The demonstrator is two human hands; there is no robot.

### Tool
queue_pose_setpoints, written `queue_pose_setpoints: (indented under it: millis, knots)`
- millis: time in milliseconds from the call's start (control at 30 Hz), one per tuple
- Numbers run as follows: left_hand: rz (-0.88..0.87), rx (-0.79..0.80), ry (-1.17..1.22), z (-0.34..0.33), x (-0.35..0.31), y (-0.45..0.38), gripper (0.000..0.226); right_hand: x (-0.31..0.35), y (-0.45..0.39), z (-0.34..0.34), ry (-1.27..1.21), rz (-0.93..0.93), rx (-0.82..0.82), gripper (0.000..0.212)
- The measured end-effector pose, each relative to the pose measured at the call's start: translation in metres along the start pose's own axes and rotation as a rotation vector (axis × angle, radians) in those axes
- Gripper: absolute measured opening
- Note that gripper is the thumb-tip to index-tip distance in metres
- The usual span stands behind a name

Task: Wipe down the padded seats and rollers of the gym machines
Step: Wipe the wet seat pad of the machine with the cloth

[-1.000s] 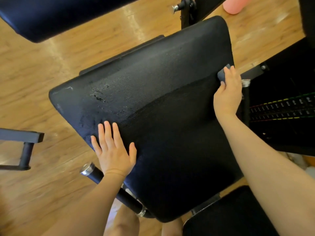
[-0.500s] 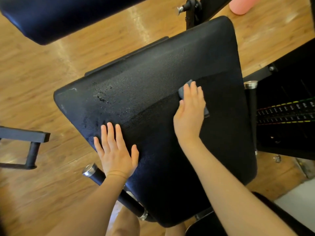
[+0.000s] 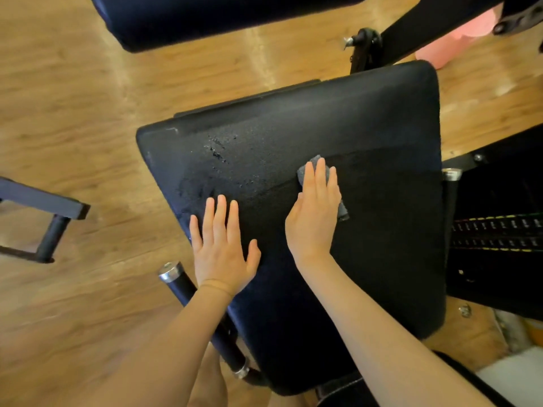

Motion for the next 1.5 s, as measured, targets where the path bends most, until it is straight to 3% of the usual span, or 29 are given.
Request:
queue_pose_setpoints:
  millis: [167,300,467,567,700,833,933,1033,1167,1267,1367,1500]
  knots:
    - [-0.016,0.001,0.057,0.006,0.001,0.001,0.067,0.037,0.028,-0.013,-0.029,0.161,0.03,0.062]
    - [-0.04,-0.043,0.231,0.027,0.017,0.009,0.055,0.052,0.041,-0.018,-0.011,0.207,0.049,0.062]
    - [0.098,0.026,0.24,0.02,0.067,0.06,0.055,0.064,0.053,-0.02,0.016,0.283,0.053,0.064]
    - [0.233,0.051,0.306,0.002,0.078,0.077,0.049,0.085,0.083,-0.035,0.008,0.457,0.08,0.065]
    - [0.419,-0.06,0.522,0.001,0.076,0.08,0.048,0.092,0.103,-0.046,0.099,0.686,0.107,0.061]
    - [0.788,-0.221,0.855,0.0,0.079,0.086,0.05,0.083,0.105,-0.048,0.229,1.006,0.202,0.064]
    - [1.012,-0.257,1.026,-0.011,0.082,0.09,0.035,0.09,0.088,-0.044,0.297,1.184,0.22,0.059]
    - [1.071,-0.277,1.051,-0.018,0.086,0.092,0.021,0.127,0.053,-0.038,0.22,1.037,0.145,0.055]
    - [0.907,-0.192,0.88,-0.004,0.094,0.079,0.036,0.159,0.039,-0.033,0.023,0.759,0.066,0.049]
    - [0.834,-0.147,0.814,0.002,0.1,0.066,0.043,0.144,0.058,-0.035,0.018,0.764,0.041,0.051]
    - [0.877,-0.147,0.791,-0.002,0.104,0.059,0.04,0.115,0.084,-0.04,0.08,0.836,0.075,0.054]
    - [0.911,-0.263,0.751,-0.003,0.105,0.063,0.027,0.105,0.09,-0.044,0.114,0.839,0.097,0.054]
Point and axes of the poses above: each hand's wrist, its own y-axis away from the middle knuckle, its own z-axis out of the back of the hand, x = y × z, the point moved 7 cm from there along -y, towards the middle knuckle, and after that the axes turned 10 degrees about -z, right-handed, at the moved point
